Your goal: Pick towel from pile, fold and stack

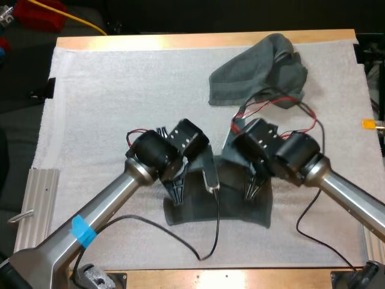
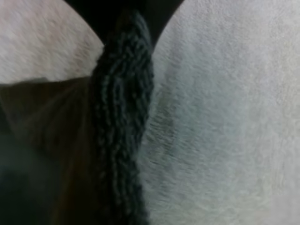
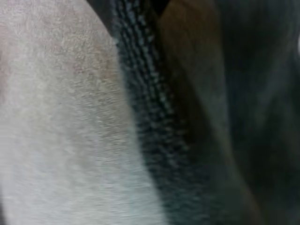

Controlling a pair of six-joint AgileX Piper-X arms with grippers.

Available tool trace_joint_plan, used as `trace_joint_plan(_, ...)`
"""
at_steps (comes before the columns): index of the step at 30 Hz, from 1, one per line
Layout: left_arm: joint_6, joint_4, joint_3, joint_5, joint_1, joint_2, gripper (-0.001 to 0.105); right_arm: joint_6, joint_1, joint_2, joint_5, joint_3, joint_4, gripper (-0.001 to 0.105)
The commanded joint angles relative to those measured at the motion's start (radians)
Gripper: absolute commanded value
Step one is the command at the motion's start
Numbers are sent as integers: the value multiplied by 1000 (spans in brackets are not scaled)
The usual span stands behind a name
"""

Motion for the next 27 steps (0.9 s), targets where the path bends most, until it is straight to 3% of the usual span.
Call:
trace_joint_plan(1,3,-43,-1,-7,20,1,0,8,-21,-1,-30,6,-41,1)
trace_joint_plan(5,6,-110,-1,63,51,9,0,10,-50,7,-58,32,-93,1)
trace_joint_plan(10,68,-166,-1,58,81,42,0,11,-72,33,-72,80,-176,1)
trace_joint_plan(18,75,-235,-1,58,132,112,0,19,-113,83,-52,119,-316,1)
trace_joint_plan(22,75,-309,-1,90,161,142,11,19,-141,114,-54,139,-395,1)
trace_joint_plan(27,75,-376,-1,107,201,182,12,19,-165,161,-53,149,-475,1)
